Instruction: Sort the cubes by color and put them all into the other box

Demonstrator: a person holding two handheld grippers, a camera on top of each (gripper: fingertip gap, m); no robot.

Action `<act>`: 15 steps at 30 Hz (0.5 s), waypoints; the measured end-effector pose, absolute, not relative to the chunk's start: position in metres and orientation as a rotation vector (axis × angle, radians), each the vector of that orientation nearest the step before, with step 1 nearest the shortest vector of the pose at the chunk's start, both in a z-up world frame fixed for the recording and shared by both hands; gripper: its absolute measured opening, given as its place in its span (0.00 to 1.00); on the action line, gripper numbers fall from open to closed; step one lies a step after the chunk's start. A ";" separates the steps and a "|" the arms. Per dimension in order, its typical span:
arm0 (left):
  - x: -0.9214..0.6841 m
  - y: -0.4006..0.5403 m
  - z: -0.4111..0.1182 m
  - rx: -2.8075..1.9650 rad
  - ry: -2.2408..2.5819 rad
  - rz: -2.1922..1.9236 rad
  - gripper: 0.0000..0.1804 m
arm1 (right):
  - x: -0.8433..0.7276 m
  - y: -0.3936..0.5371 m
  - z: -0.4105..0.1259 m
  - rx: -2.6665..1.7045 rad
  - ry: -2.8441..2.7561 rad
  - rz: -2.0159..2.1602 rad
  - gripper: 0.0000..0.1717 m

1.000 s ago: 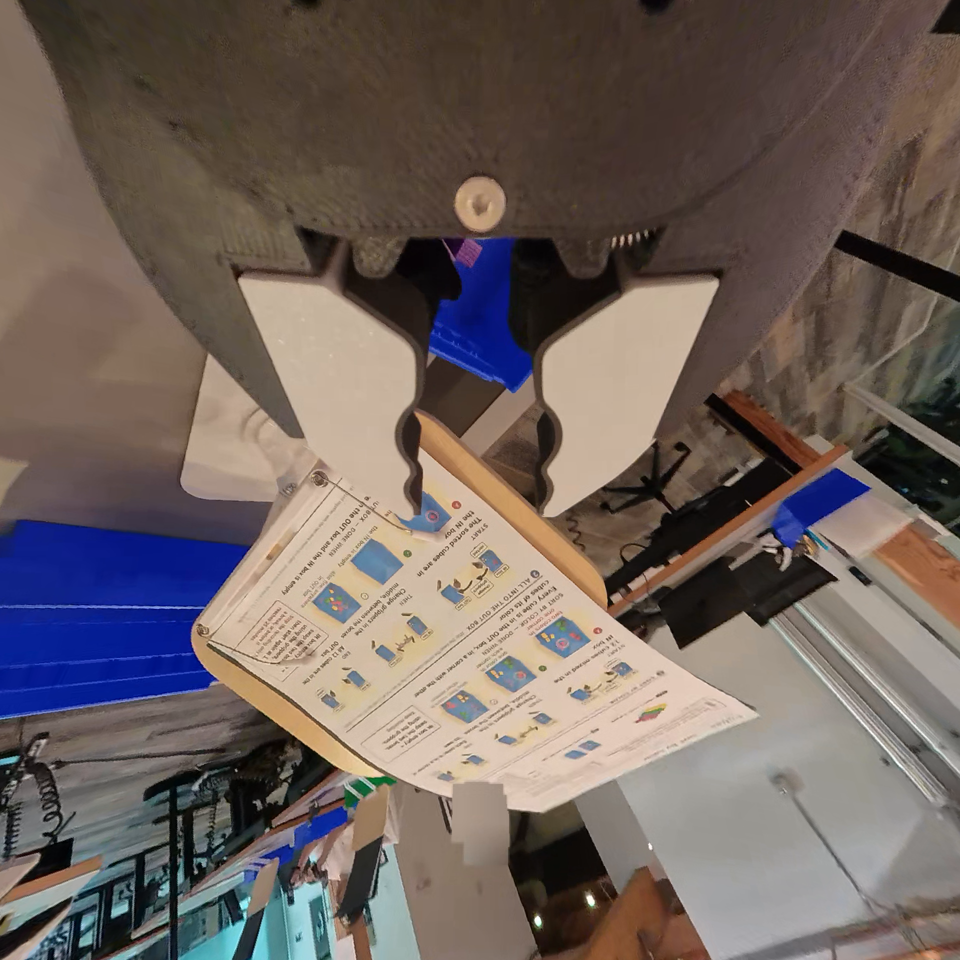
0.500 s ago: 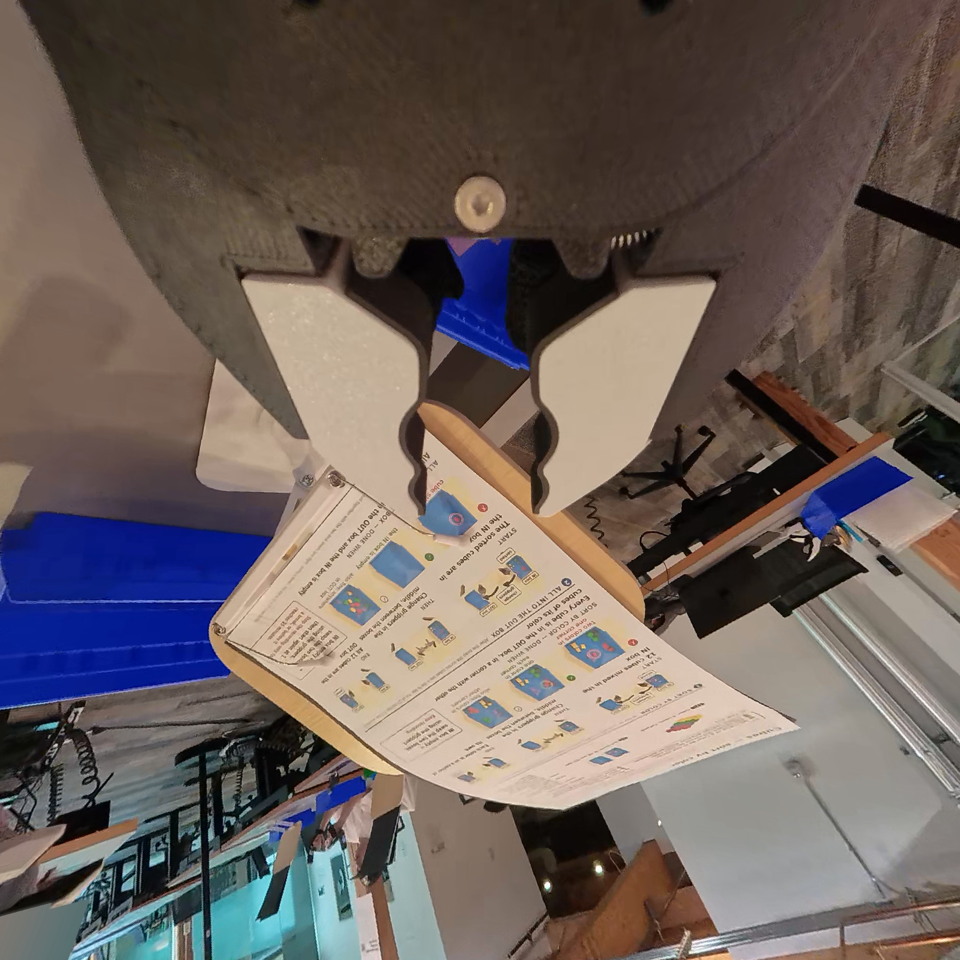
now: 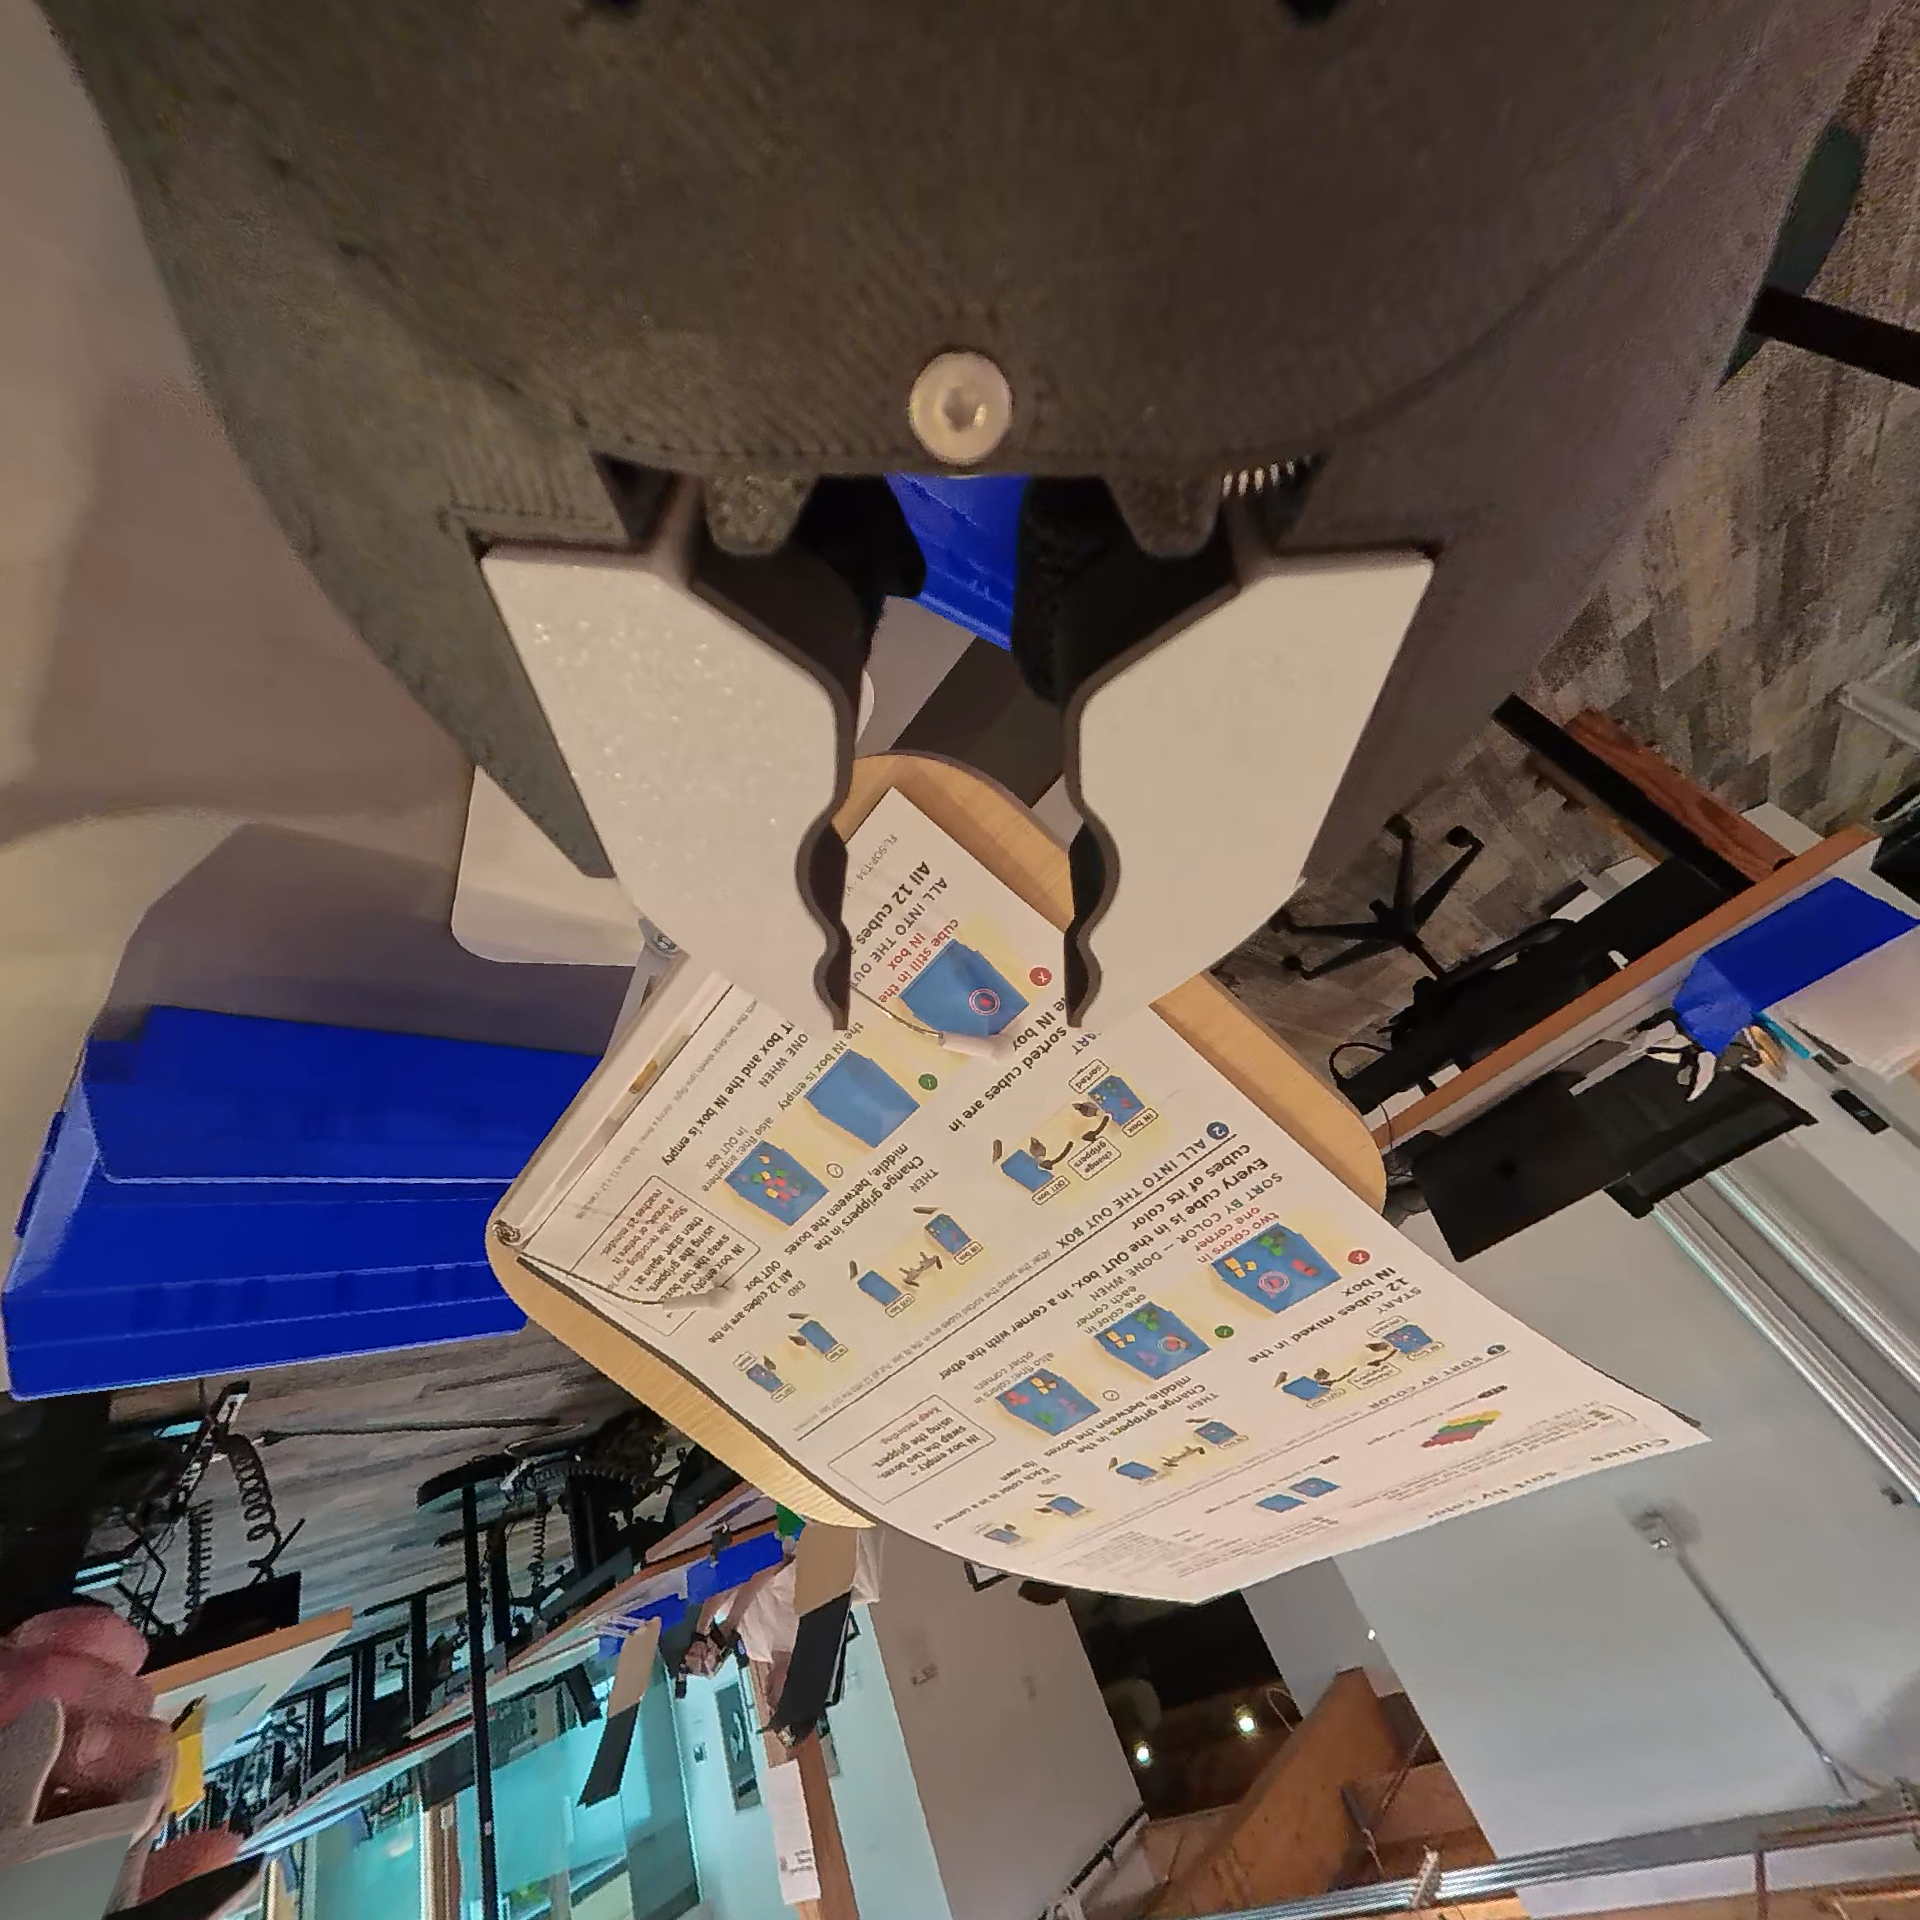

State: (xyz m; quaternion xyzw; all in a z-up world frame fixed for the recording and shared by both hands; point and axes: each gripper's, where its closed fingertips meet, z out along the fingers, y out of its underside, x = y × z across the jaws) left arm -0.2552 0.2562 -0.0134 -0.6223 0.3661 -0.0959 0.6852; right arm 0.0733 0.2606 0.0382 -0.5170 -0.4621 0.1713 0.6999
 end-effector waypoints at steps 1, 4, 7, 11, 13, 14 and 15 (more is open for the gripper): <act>-0.254 0.256 -0.014 -1.396 0.822 -0.218 0.22 | 0.068 0.261 0.040 -1.145 -1.027 0.389 0.24; -0.251 0.257 -0.016 -1.400 0.825 -0.222 0.22 | 0.051 0.262 0.043 -1.127 -1.043 0.389 0.25; -0.248 0.257 -0.015 -1.399 0.811 -0.231 0.22 | 0.029 0.258 0.048 -1.089 -1.058 0.419 0.25; -0.244 0.257 -0.014 -1.402 0.809 -0.249 0.21 | 0.007 0.255 0.044 -1.075 -1.110 0.381 0.25; -0.245 0.256 -0.013 -1.406 0.812 -0.220 0.20 | 0.002 0.255 0.042 -1.083 -1.137 0.340 0.25; -0.246 0.255 -0.011 -1.402 0.809 -0.210 0.19 | 0.001 0.255 0.043 -1.092 -1.136 0.330 0.25; -0.247 0.253 -0.007 -1.390 0.803 -0.209 0.19 | -0.001 0.253 0.044 -1.090 -1.137 0.340 0.24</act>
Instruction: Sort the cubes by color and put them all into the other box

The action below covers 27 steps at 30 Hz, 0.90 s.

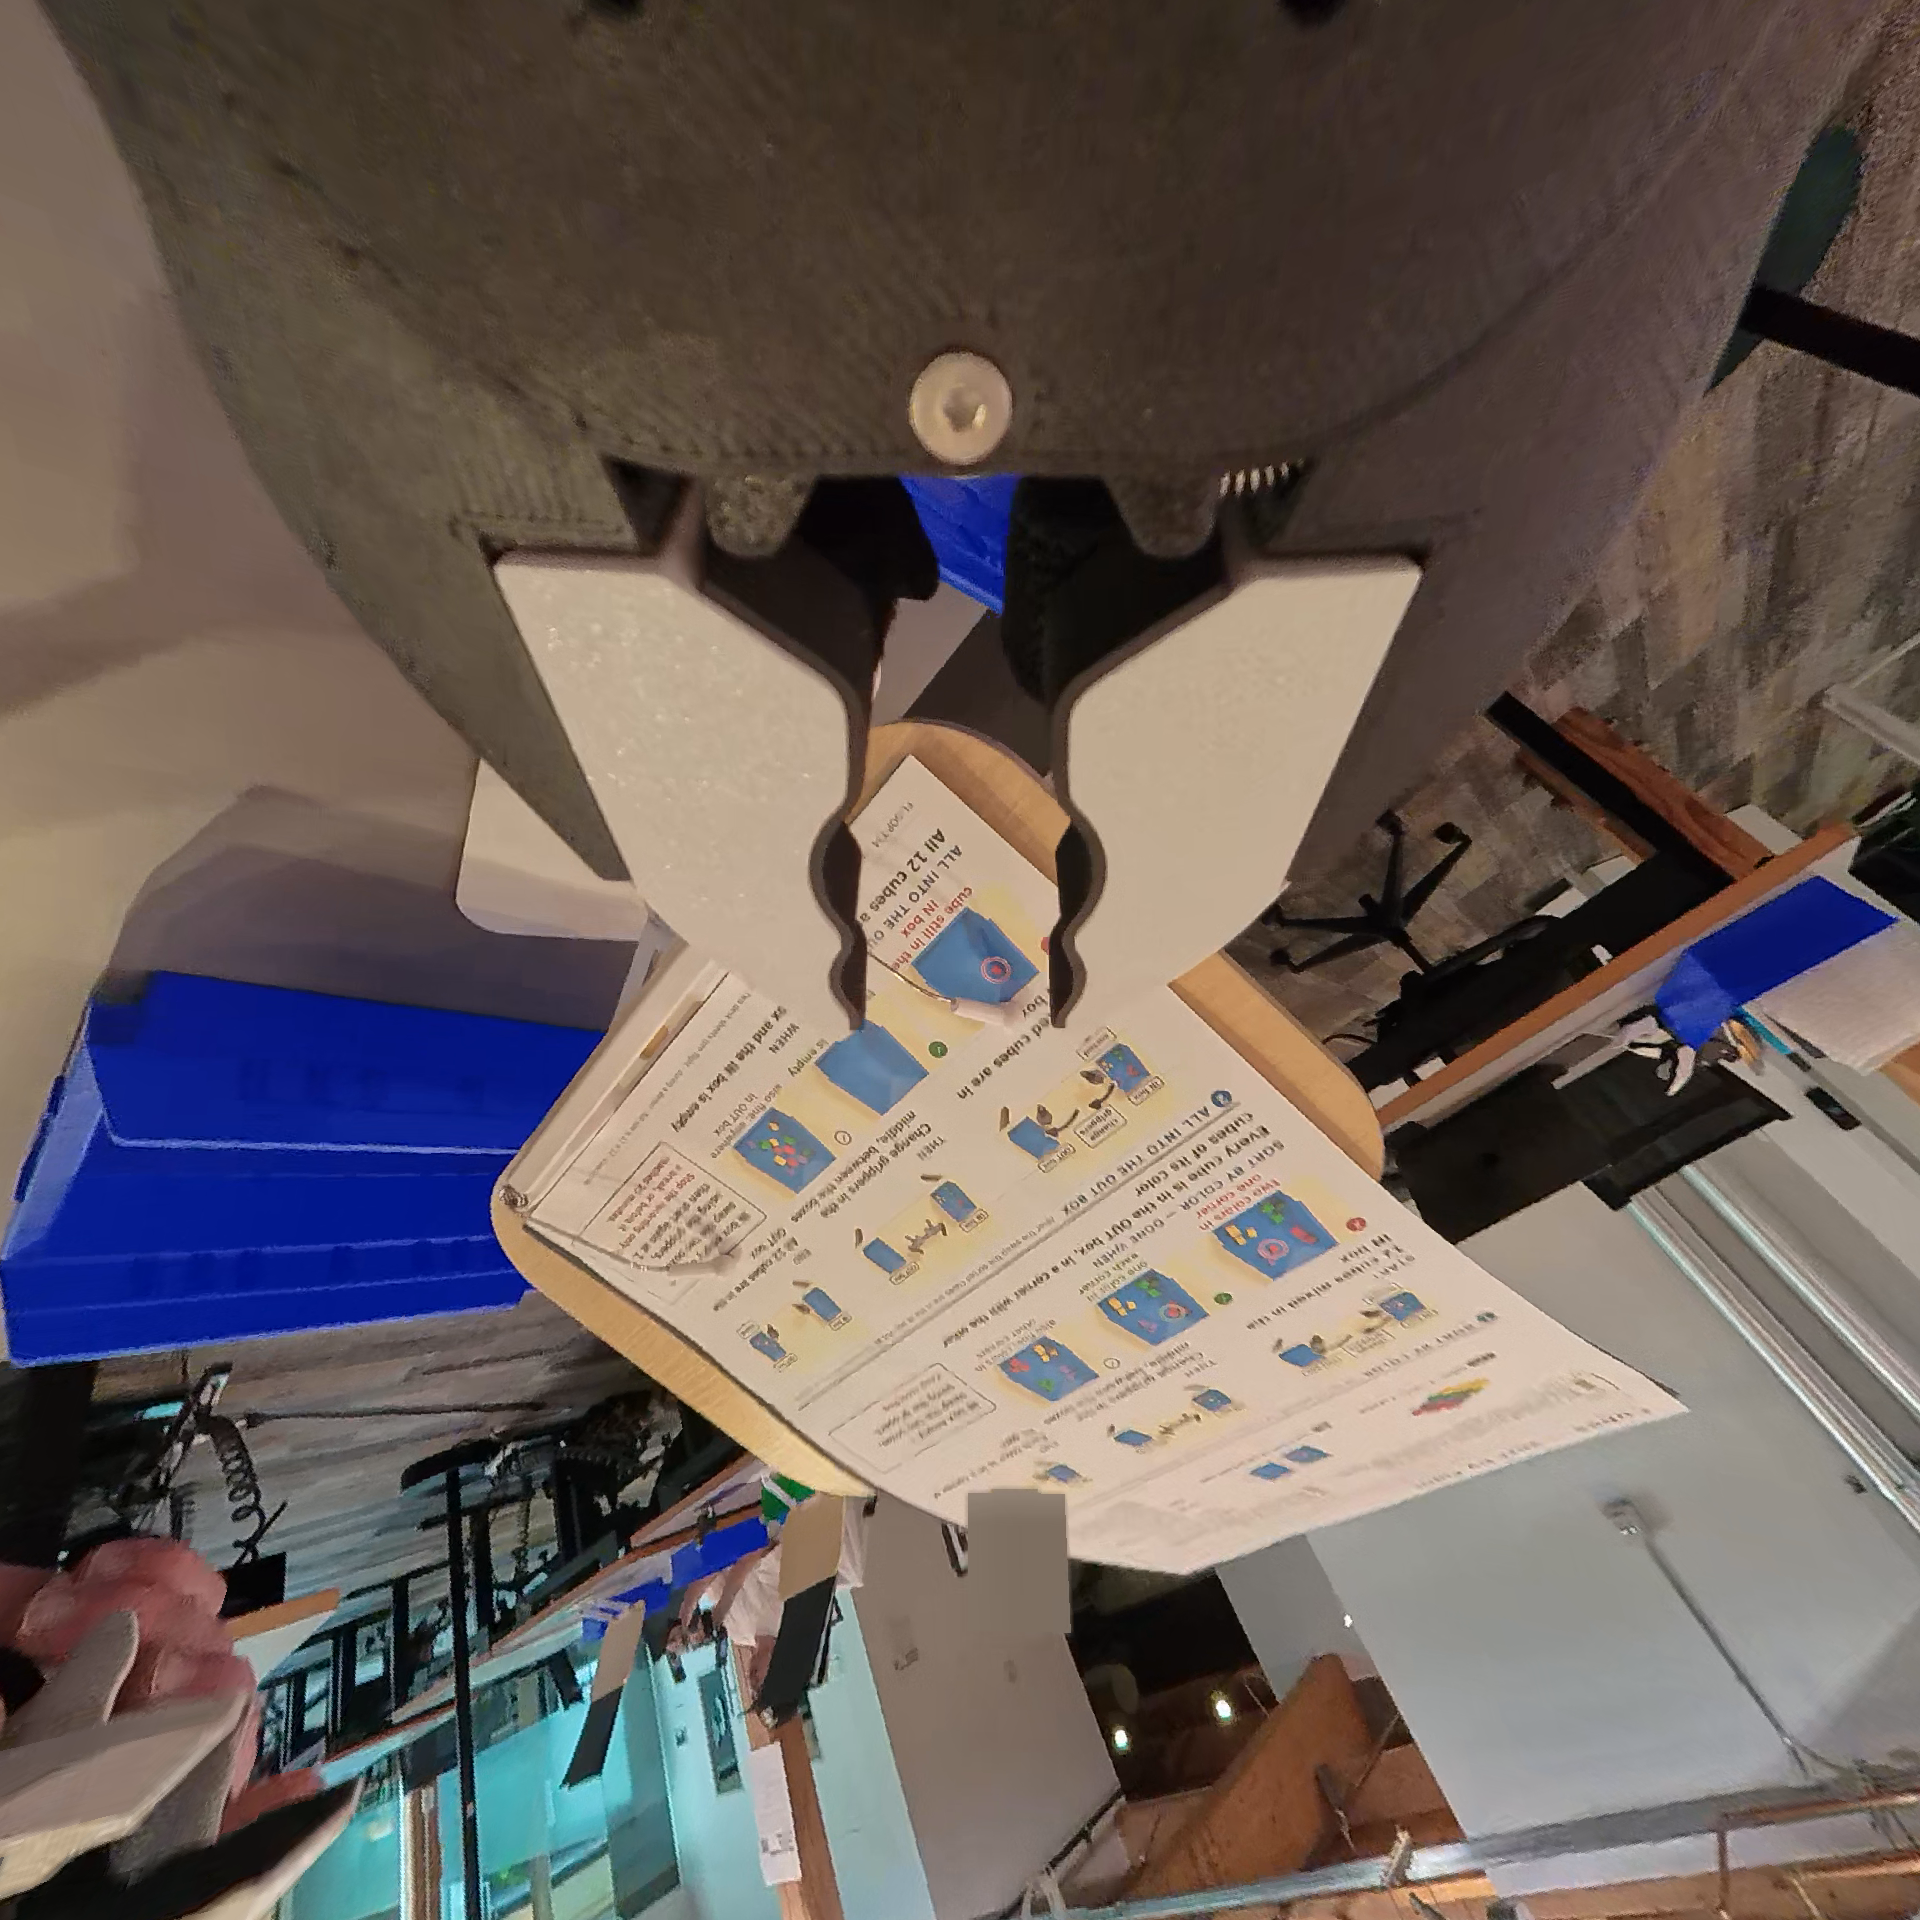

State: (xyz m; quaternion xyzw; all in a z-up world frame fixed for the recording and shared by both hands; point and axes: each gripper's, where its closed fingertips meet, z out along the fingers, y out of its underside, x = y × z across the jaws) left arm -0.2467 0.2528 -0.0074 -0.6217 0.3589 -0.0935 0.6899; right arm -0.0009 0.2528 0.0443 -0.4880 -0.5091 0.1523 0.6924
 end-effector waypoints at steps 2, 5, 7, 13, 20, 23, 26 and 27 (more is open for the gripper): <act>-0.249 0.248 0.000 -1.358 0.788 -0.222 0.18 | -0.007 0.247 0.040 -1.100 -1.171 0.374 0.24; -0.254 0.245 0.003 -1.356 0.777 -0.236 0.17 | -0.004 0.247 0.020 -1.127 -1.203 0.326 0.23; -0.257 0.246 0.004 -1.350 0.765 -0.231 0.15 | -0.002 0.248 0.013 -1.132 -1.183 0.354 0.21; -0.252 0.250 -0.005 -1.370 0.796 -0.208 0.15 | -0.013 0.240 0.012 -1.102 -1.206 0.391 0.19; -0.252 0.252 -0.014 -1.394 0.837 -0.157 0.00 | -0.021 0.238 0.005 -1.076 -1.232 0.349 0.07; -0.259 0.252 -0.016 -1.426 0.833 -0.126 0.00 | -0.020 0.241 0.004 -1.079 -1.232 0.325 0.00; -0.267 0.249 -0.012 -1.413 0.820 -0.121 0.00 | -0.017 0.243 0.003 -1.078 -1.233 0.313 0.00; -0.272 0.249 -0.010 -1.417 0.808 -0.117 0.00 | -0.016 0.244 0.003 -1.080 -1.231 0.309 0.00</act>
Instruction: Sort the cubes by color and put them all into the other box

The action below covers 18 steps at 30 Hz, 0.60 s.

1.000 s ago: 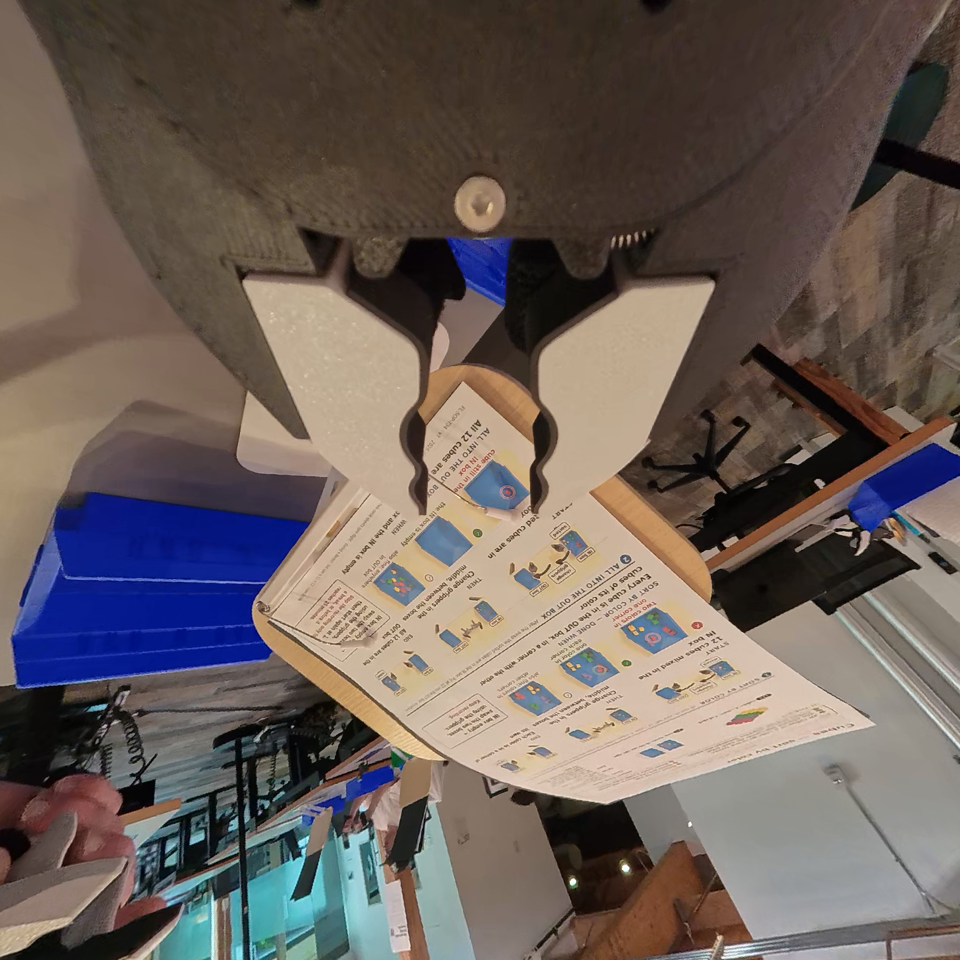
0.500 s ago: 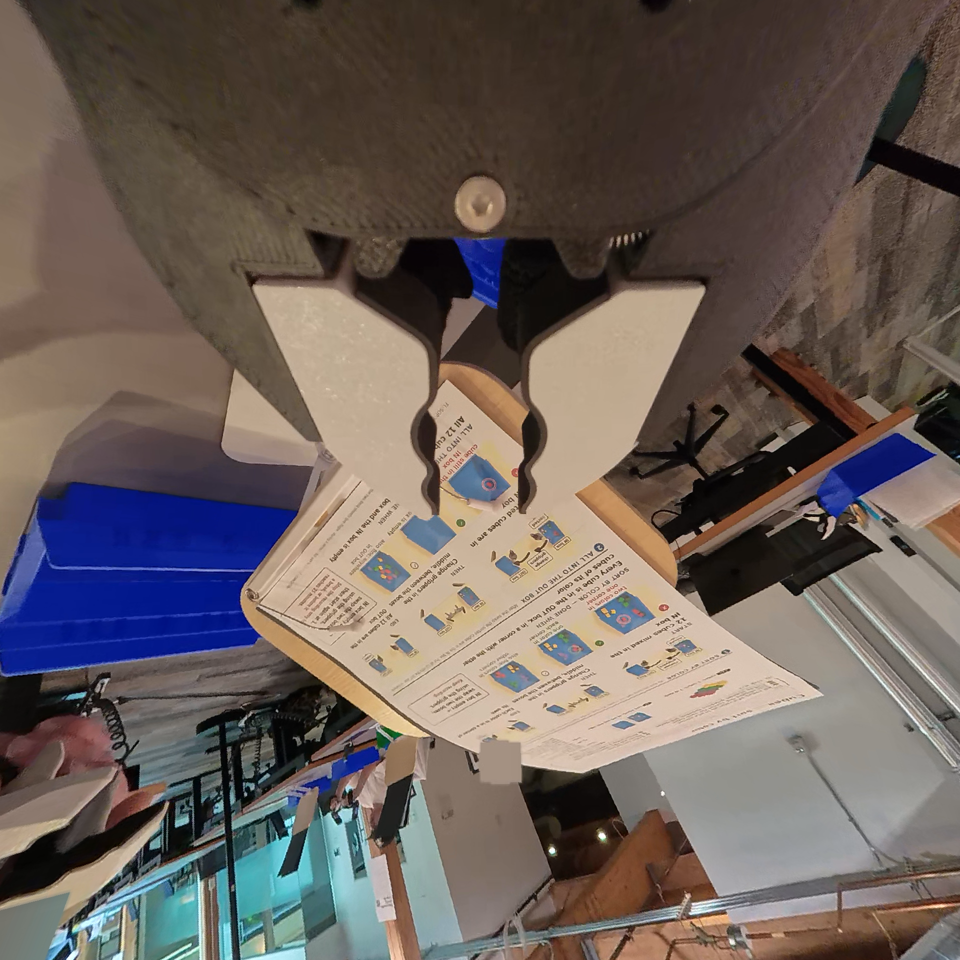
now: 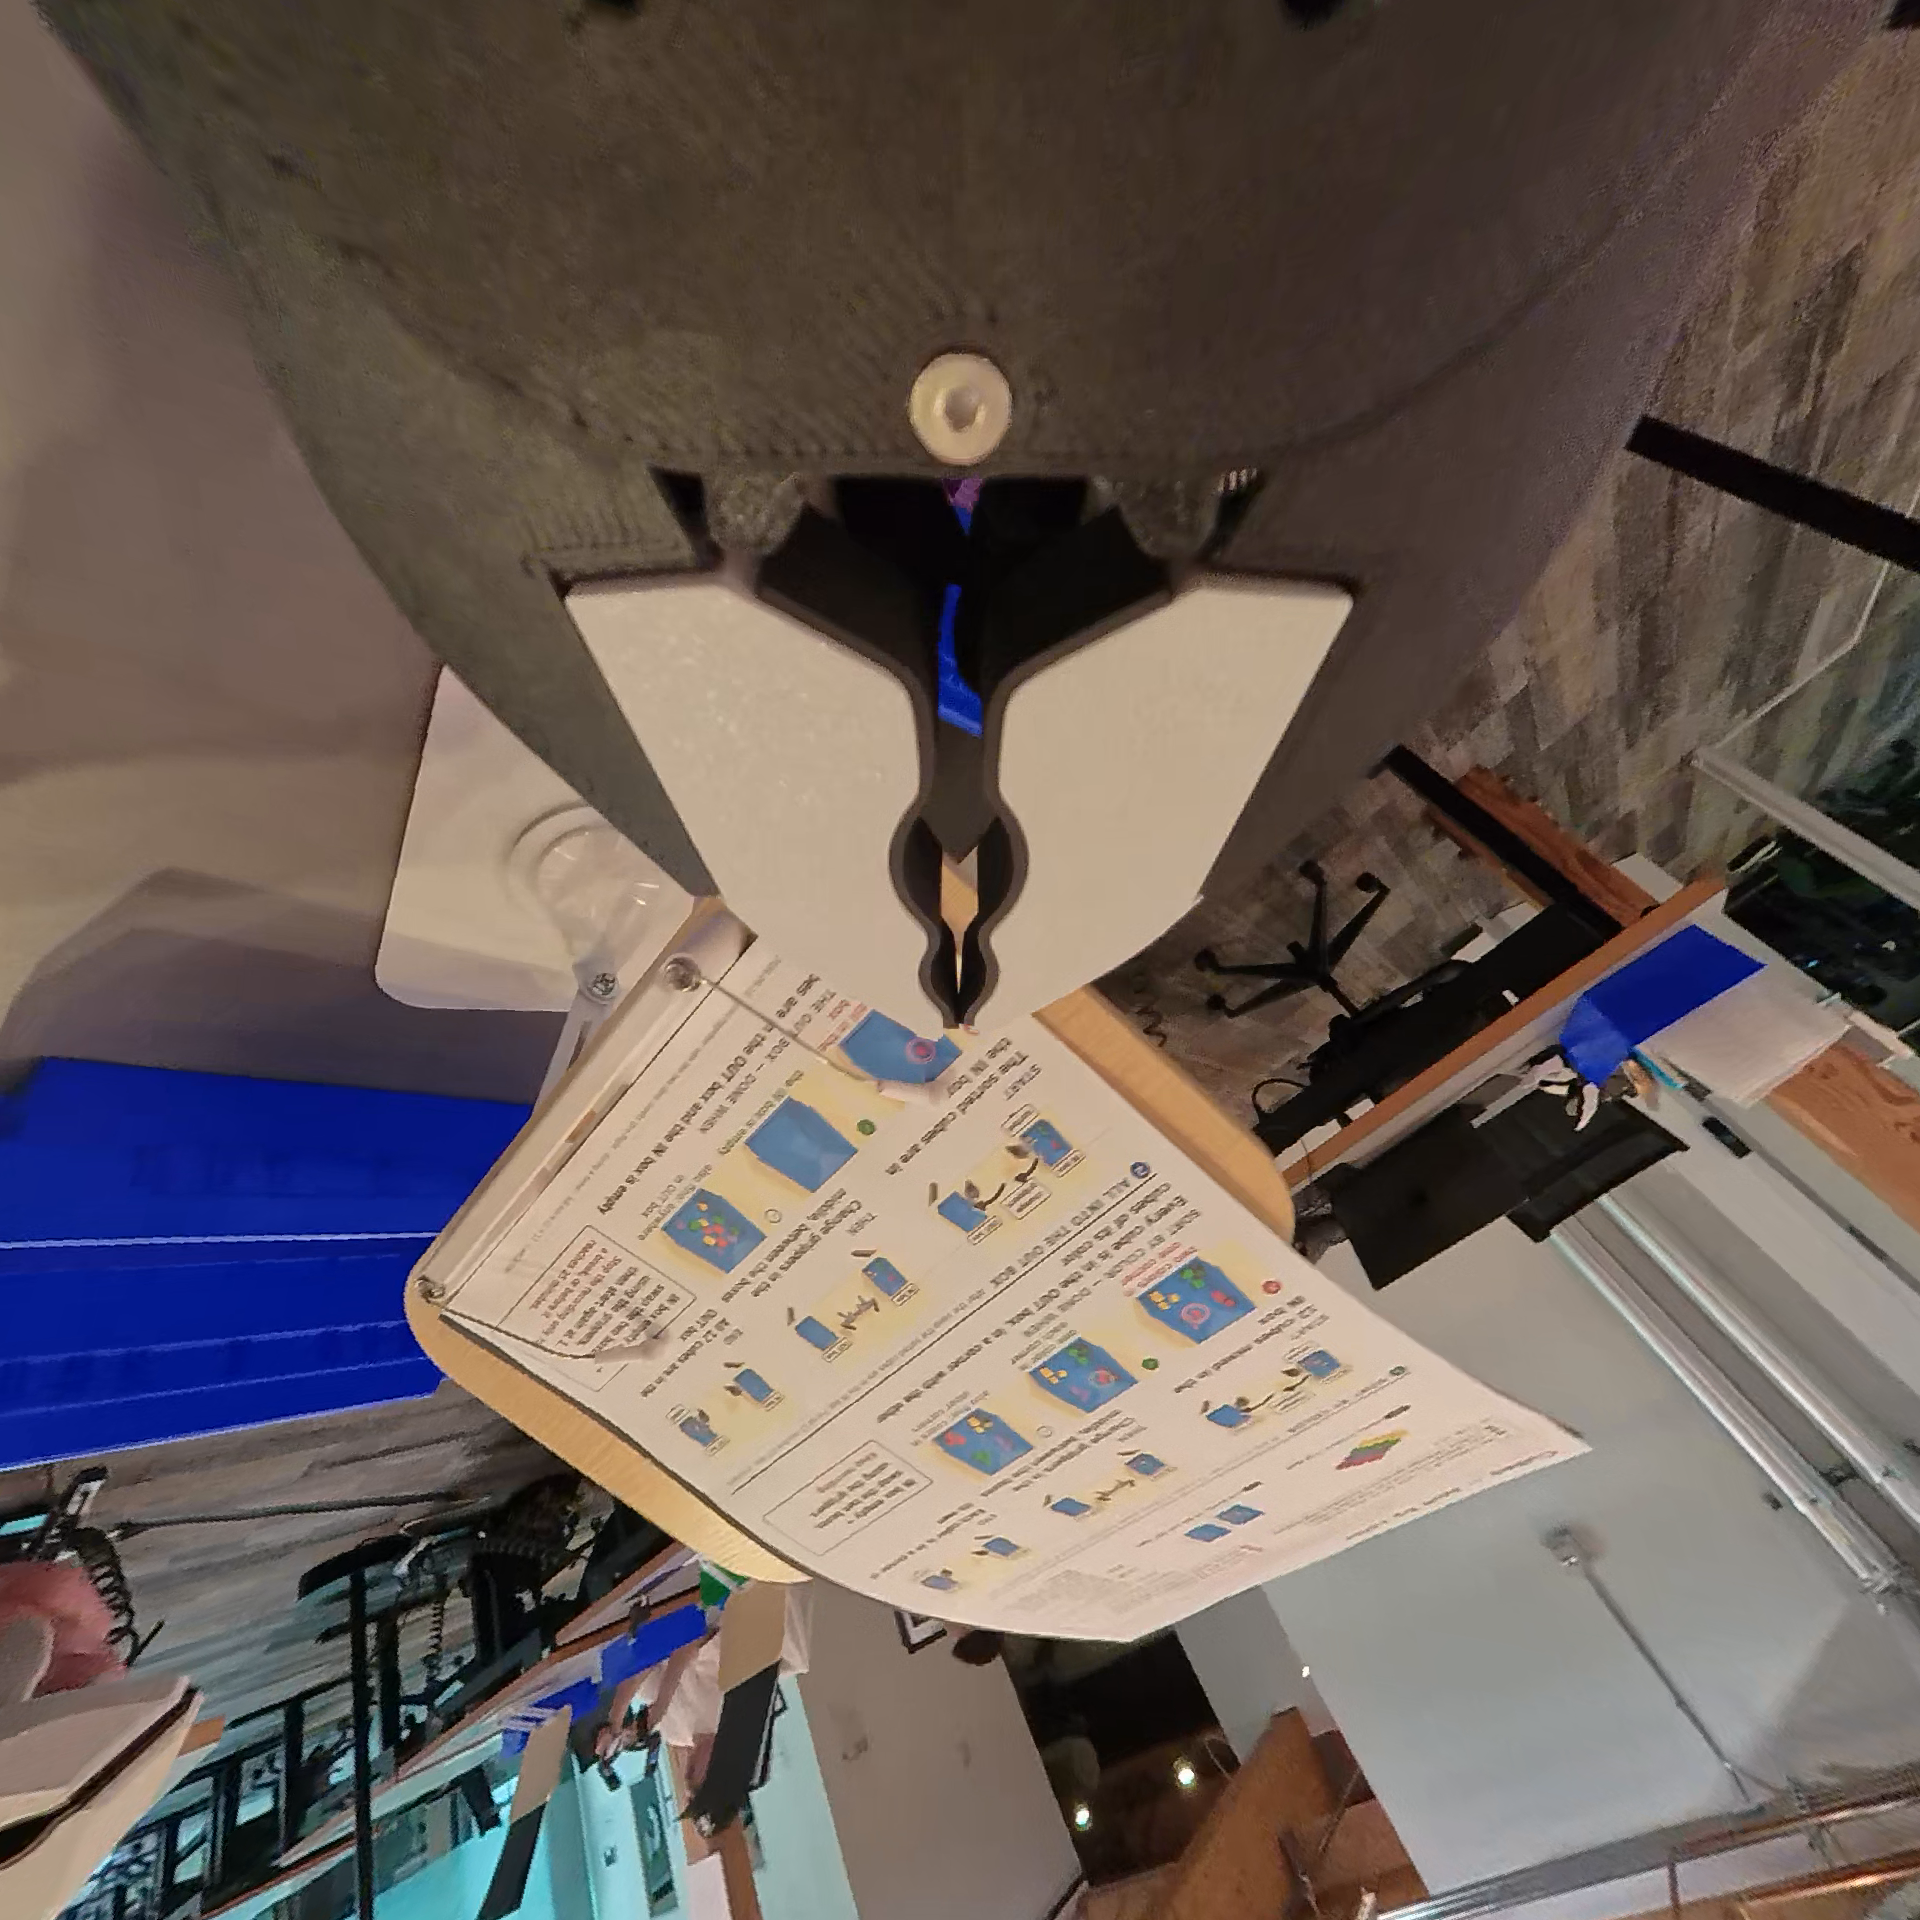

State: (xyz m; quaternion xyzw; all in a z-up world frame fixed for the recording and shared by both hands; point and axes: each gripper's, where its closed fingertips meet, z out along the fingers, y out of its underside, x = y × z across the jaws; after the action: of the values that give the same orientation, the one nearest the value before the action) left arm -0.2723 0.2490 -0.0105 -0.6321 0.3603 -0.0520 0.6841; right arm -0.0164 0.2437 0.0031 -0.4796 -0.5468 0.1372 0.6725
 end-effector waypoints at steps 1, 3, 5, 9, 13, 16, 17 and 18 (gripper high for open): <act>-0.277 0.249 -0.010 -1.423 0.802 -0.109 0.04 | -0.015 0.245 0.004 -1.081 -1.224 0.304 0.00; -0.290 0.248 -0.014 -1.462 0.800 -0.080 0.14 | -0.011 0.248 0.004 -1.089 -1.213 0.295 0.01; -0.303 0.247 -0.026 -1.529 0.839 -0.047 0.18 | -0.008 0.251 0.004 -1.100 -1.205 0.292 0.01; -0.331 0.252 -0.057 -1.680 0.880 0.063 0.23 | -0.006 0.254 0.001 -1.108 -1.217 0.289 0.02; -0.351 0.259 -0.090 -1.811 0.896 0.084 0.23 | -0.006 0.257 -0.005 -1.117 -1.232 0.281 0.02; -0.355 0.267 -0.102 -1.849 0.856 0.043 0.23 | -0.006 0.260 -0.010 -1.132 -1.241 0.261 0.02; -0.353 0.269 -0.105 -1.850 0.851 0.024 0.22 | -0.005 0.262 -0.011 -1.137 -1.246 0.252 0.02; -0.351 0.271 -0.106 -1.852 0.845 0.015 0.22 | -0.005 0.263 -0.013 -1.141 -1.252 0.241 0.02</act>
State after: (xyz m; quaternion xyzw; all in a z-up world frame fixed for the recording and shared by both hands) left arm -0.3514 0.2708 -0.1064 -0.7743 0.3531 0.0061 0.5251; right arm -0.0047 0.2626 -0.0129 -0.5034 -0.5524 0.1065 0.6558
